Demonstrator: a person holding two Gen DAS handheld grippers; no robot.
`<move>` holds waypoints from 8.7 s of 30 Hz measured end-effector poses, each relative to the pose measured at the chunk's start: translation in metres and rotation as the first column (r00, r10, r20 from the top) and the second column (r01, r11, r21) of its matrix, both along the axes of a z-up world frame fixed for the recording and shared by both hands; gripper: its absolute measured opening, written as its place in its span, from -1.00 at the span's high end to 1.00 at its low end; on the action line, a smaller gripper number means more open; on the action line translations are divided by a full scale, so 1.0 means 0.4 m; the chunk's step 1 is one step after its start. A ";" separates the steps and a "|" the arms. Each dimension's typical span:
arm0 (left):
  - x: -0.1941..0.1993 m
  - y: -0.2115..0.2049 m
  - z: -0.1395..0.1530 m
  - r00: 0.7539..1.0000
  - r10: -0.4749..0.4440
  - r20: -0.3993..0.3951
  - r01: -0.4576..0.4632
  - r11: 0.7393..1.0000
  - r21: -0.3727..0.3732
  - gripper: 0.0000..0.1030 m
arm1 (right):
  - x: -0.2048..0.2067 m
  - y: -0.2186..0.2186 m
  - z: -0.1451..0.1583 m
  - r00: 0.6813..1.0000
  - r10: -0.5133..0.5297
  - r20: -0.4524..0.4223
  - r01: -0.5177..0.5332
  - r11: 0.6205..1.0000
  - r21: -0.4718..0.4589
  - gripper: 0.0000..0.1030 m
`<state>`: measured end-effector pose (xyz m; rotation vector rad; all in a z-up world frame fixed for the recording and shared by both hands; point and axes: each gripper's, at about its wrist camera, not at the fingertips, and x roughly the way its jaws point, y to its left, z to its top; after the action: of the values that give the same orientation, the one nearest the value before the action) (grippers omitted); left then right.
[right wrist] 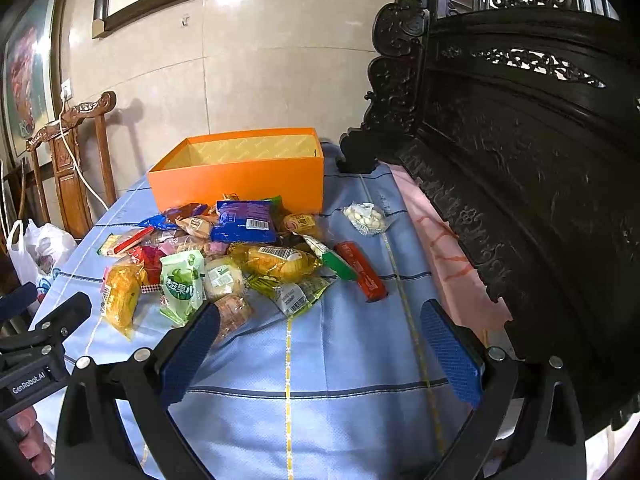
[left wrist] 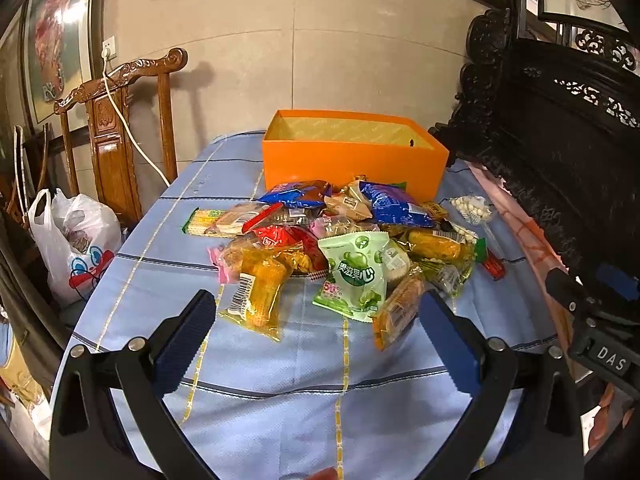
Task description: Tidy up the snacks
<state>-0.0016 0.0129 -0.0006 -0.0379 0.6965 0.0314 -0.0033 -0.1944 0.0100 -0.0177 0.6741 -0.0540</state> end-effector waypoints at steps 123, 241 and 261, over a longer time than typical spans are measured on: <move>0.424 0.071 -0.225 0.973 -0.192 -0.131 0.187 0.981 -0.048 -0.92 | 0.415 0.090 -0.256 0.965 0.257 -0.057 -0.262 0.953 -0.149 0.21; 0.828 0.085 -0.217 0.965 -0.172 -0.200 0.233 0.911 0.340 -0.92 | 0.538 0.021 -0.297 0.959 0.214 -0.184 -0.172 0.960 0.219 -0.93; 0.870 0.046 -0.271 0.879 -0.253 -0.405 0.267 0.963 -0.024 0.32 | 0.507 0.042 -0.271 0.965 0.221 -0.138 -0.187 0.957 0.222 0.34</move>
<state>0.3465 0.0313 -0.1092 0.0973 1.1130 -0.2152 0.1994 -0.1778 -0.0983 0.1103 0.8347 0.2201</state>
